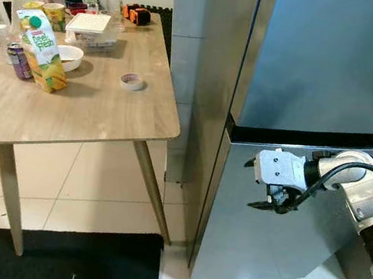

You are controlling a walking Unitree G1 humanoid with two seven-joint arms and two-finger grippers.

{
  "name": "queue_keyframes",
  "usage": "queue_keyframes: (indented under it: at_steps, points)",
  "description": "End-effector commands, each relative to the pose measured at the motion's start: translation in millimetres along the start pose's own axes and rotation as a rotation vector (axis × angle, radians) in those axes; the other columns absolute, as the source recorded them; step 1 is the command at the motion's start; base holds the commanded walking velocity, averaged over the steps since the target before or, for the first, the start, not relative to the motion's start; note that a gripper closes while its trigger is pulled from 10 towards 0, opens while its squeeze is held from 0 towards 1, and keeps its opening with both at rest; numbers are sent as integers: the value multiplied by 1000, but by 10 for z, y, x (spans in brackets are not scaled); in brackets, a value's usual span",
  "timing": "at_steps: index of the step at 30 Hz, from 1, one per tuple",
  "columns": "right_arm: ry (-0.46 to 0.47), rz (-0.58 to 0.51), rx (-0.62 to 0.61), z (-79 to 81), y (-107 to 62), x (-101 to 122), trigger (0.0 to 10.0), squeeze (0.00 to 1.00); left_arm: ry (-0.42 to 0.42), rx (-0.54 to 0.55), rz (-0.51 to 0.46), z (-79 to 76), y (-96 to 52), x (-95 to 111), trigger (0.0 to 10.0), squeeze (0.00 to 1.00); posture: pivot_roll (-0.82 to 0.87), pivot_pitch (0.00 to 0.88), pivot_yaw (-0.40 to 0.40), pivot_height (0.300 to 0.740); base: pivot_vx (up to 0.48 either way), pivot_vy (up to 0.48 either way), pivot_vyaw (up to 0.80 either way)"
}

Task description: Restocking fridge

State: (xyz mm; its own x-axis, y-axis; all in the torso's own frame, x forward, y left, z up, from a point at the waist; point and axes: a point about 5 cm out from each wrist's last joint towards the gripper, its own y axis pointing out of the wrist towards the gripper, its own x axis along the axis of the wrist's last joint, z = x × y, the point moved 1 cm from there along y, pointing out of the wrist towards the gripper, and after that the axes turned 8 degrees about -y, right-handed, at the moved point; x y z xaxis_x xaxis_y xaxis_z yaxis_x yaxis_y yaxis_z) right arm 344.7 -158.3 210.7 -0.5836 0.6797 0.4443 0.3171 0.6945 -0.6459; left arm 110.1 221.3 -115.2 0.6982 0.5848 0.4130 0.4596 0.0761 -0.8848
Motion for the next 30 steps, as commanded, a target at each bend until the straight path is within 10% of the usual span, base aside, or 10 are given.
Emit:
queue_keyframes:
  at_steps: [1, 11, 30]
  points:
    - [-27, -23, -12, -31, -9, 50, 10000, 0, -1, 5, 0, 8, -5, -23, 10000, 0, -99, 0, -13, 740, 0, 0, 0]
    - [-30, 45, -328, -384, -56, -14, 10000, 0, 3, 2, -2, 3, -3, -16, 10000, 0, -93, 0, -14, 740, 0, 0, 0]
    - [0, 202, -102, -65, 29, -289, 10000, 0, -1, 6, -2, 16, -6, -19, 10000, 0, -91, 0, -12, 740, 0, 0, 0]
